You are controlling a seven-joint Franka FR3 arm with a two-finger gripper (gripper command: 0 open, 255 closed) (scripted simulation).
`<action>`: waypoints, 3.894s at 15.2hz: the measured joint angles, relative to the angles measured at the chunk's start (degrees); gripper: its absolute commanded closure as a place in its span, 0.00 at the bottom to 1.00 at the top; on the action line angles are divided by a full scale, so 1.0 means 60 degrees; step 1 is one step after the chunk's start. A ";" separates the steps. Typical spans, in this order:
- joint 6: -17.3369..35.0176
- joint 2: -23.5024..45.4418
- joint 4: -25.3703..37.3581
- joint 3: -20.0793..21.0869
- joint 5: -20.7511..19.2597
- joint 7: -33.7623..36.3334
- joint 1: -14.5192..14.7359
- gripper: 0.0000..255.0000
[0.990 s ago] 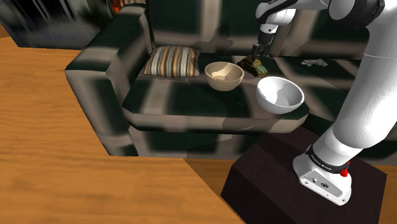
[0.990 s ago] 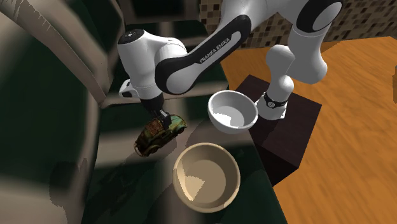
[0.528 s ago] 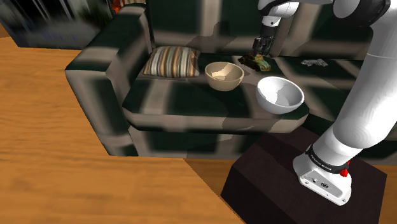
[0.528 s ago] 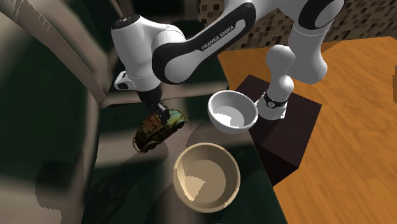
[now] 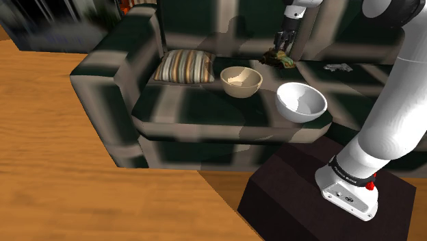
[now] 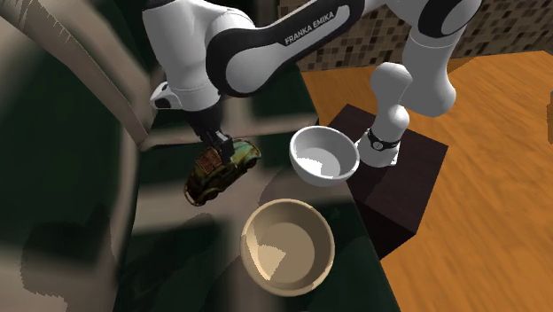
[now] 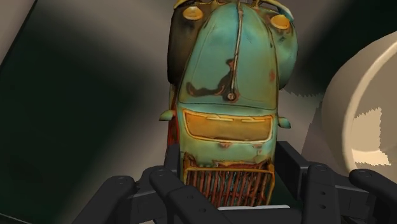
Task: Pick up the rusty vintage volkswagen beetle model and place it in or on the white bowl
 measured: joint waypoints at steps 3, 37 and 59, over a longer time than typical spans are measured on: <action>-0.0384 -0.0032 0.0361 -0.0012 -0.0034 0.0062 -0.0009 1.00; -0.2335 -0.8827 -0.5823 0.1698 -0.2812 0.3091 0.0367 1.00; -0.0866 -1.0644 -0.9135 0.1861 -0.3097 0.3410 0.0025 1.00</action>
